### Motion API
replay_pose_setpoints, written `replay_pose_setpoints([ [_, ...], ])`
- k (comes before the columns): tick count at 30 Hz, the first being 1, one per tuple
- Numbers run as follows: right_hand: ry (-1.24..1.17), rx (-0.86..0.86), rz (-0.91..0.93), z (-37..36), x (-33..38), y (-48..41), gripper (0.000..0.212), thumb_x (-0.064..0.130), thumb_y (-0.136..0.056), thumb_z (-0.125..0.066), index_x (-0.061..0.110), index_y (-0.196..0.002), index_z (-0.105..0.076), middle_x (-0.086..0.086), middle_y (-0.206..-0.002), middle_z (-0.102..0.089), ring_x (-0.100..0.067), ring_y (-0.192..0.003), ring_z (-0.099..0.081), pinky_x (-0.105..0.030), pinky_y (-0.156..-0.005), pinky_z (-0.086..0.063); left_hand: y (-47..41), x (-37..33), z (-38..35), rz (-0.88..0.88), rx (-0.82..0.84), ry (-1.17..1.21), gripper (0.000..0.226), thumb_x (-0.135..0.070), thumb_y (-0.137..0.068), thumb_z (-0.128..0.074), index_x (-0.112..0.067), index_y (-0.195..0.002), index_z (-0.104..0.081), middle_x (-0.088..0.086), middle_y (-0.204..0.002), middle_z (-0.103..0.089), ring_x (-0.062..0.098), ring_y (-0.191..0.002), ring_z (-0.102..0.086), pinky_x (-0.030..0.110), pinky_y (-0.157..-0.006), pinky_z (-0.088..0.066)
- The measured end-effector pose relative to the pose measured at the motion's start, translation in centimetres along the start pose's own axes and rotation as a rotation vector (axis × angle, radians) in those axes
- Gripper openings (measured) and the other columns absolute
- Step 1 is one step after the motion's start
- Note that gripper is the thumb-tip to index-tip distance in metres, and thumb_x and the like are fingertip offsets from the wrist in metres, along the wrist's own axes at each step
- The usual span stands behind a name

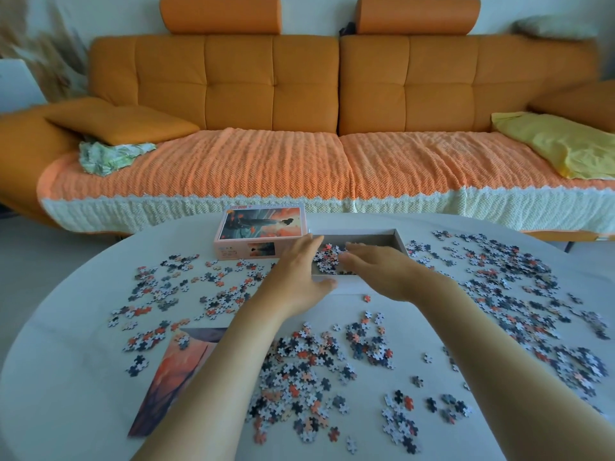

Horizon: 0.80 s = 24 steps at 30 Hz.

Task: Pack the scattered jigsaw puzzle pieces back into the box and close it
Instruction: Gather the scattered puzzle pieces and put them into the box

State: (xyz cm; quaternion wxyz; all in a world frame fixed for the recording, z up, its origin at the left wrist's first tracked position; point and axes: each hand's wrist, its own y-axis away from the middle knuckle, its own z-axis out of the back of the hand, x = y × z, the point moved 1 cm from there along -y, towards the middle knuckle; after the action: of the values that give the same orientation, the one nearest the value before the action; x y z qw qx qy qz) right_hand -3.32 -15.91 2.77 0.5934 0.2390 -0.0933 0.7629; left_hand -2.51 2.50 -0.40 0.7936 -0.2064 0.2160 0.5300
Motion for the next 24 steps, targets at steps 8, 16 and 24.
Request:
replay_pose_setpoints([
  [8, 0.010, -0.276, 0.134, 0.0, -0.5, 4.8, 0.030, 0.012, -0.091, -0.048, 0.027, -0.101, -0.073, 0.014, -0.095, -0.068, 0.000, -0.081, -0.062, -0.027, -0.077, -0.053, 3.4, -2.4, -0.6, -0.290, -0.243, -0.139, 0.027, -0.030, -0.090, -0.058, -0.021, -0.115, -0.056, -0.007, -0.114, -0.050, 0.015, -0.108, -0.047, 0.036, -0.095, -0.042],
  [16, 0.144, 0.042, 0.037, -3.0, -1.6, 7.8, 0.047, 0.011, -0.092, -0.043, 0.034, -0.130, -0.057, 0.014, -0.147, -0.043, -0.012, -0.135, -0.039, -0.034, -0.115, -0.029, 8.1, -3.7, -2.1, -0.063, 0.378, -0.255, 0.113, -0.086, -0.068, -0.051, -0.029, -0.154, -0.005, -0.016, -0.158, -0.005, 0.013, -0.146, -0.006, 0.042, -0.118, -0.016],
  [24, -0.013, -0.032, 0.024, -0.9, -2.4, 11.7, 0.049, 0.011, -0.087, -0.053, 0.036, -0.128, -0.057, 0.016, -0.124, -0.057, 0.000, -0.108, -0.054, -0.030, -0.099, -0.047, 9.7, -6.1, -4.1, -0.160, 0.425, -0.359, 0.133, -0.090, -0.058, -0.055, -0.025, -0.154, 0.010, -0.012, -0.160, 0.013, 0.011, -0.147, 0.012, 0.036, -0.119, 0.001],
])
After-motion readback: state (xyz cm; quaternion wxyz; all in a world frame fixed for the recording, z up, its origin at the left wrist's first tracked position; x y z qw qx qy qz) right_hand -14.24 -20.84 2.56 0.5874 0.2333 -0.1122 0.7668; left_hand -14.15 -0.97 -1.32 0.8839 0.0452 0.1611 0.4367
